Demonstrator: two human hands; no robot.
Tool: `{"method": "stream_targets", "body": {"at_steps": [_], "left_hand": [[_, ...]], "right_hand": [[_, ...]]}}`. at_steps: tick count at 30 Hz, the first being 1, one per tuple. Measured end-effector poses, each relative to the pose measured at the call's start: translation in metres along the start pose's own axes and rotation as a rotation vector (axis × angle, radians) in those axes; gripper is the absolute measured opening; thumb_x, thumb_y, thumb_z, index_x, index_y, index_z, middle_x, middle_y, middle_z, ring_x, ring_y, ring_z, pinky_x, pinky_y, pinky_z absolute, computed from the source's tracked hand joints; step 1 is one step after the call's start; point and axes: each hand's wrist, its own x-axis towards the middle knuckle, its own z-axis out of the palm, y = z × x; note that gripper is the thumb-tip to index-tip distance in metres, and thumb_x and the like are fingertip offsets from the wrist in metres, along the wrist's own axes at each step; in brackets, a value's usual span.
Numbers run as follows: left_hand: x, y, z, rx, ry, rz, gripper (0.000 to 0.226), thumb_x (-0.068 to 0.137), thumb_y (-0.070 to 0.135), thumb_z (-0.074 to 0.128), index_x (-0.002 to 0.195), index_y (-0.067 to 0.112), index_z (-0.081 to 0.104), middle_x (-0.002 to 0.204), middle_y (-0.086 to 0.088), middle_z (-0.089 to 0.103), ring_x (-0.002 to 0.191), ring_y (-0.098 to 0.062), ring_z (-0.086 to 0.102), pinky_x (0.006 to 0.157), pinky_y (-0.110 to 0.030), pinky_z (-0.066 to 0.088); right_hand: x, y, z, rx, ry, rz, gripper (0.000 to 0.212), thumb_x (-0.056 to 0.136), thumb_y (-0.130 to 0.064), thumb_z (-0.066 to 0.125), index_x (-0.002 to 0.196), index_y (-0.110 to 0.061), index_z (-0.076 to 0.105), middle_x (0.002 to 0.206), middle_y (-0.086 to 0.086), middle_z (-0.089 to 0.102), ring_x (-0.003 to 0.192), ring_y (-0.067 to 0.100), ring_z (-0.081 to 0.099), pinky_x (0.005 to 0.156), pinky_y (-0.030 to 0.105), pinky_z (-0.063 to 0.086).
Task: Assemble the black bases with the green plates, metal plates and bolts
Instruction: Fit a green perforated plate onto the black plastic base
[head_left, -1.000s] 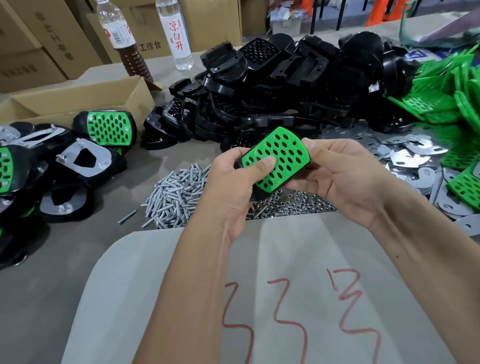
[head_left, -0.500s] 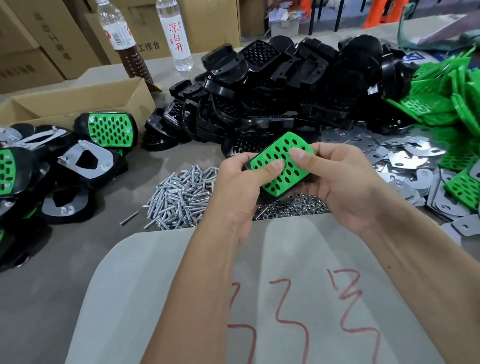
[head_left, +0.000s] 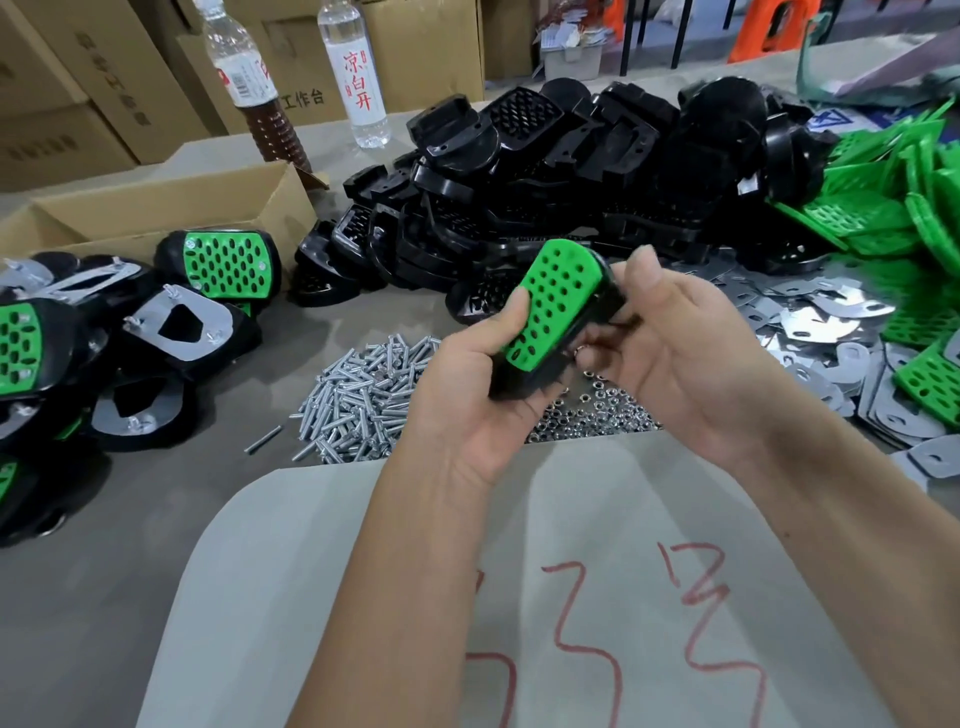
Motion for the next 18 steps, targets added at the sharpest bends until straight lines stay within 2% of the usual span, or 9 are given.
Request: {"method": "stream_targets", "body": {"at_steps": [1,3,5,8,11,13,18], "left_hand": [[0.001,0.001,-0.001,0.004,0.012,0.017,0.023,0.081,0.022,0.065,0.080,0.008,0.083,0.089,-0.010,0.078,0.070,-0.018,0.074,0.059,-0.025,0.059],[0.002,0.001,-0.002,0.088,0.084,0.082,0.018,0.088,0.015,0.067,0.093,0.006,0.082,0.093,-0.011,0.078,0.075,-0.018,0.074,0.062,-0.028,0.060],[0.002,-0.001,-0.002,0.221,0.172,0.161,0.016,0.092,0.008,0.070,0.106,0.001,0.073,0.095,-0.012,0.078,0.078,-0.020,0.075,0.063,-0.032,0.062],[-0.001,-0.005,0.001,0.313,0.184,0.209,0.010,0.090,0.004,0.074,0.099,0.005,0.070,0.089,-0.011,0.074,0.074,-0.020,0.072,0.056,-0.029,0.058],[-0.003,-0.008,0.004,0.371,0.163,0.206,0.007,0.091,0.009,0.075,0.096,0.010,0.071,0.091,-0.011,0.073,0.080,-0.023,0.069,0.063,-0.038,0.060],[-0.003,-0.007,0.004,0.382,0.153,0.209,0.009,0.091,0.010,0.075,0.098,0.009,0.070,0.091,-0.011,0.072,0.081,-0.024,0.069,0.066,-0.043,0.060],[-0.004,-0.004,0.003,0.300,0.110,0.204,0.022,0.080,0.014,0.080,0.099,0.009,0.071,0.094,-0.011,0.074,0.076,-0.020,0.072,0.058,-0.033,0.059]], "right_hand": [[0.000,-0.001,0.000,-0.031,0.000,-0.012,0.048,0.093,-0.042,0.063,0.114,0.001,0.067,0.098,0.019,0.070,0.087,0.025,0.068,0.074,0.039,0.059],[0.000,-0.003,-0.005,-0.074,0.015,-0.037,0.043,0.097,-0.034,0.060,0.124,0.000,0.063,0.113,0.023,0.070,0.100,0.033,0.070,0.079,0.047,0.061],[0.000,-0.004,-0.008,-0.077,0.022,-0.019,0.047,0.097,-0.038,0.063,0.127,0.000,0.064,0.118,0.023,0.071,0.104,0.033,0.070,0.079,0.047,0.062],[0.000,-0.004,-0.012,-0.083,0.049,0.053,0.046,0.087,-0.029,0.070,0.121,0.002,0.069,0.113,0.024,0.075,0.101,0.035,0.074,0.079,0.049,0.065],[-0.001,-0.005,-0.015,-0.075,0.026,0.083,0.039,0.086,-0.020,0.068,0.117,0.004,0.072,0.108,0.025,0.076,0.097,0.037,0.074,0.084,0.054,0.063],[-0.001,-0.005,-0.016,-0.050,0.029,0.079,0.038,0.087,-0.019,0.067,0.117,0.004,0.072,0.108,0.024,0.077,0.098,0.035,0.074,0.085,0.050,0.064],[-0.001,-0.006,-0.017,-0.040,0.006,0.063,0.036,0.089,-0.019,0.065,0.118,0.002,0.071,0.106,0.020,0.077,0.096,0.031,0.075,0.082,0.043,0.065]]}}
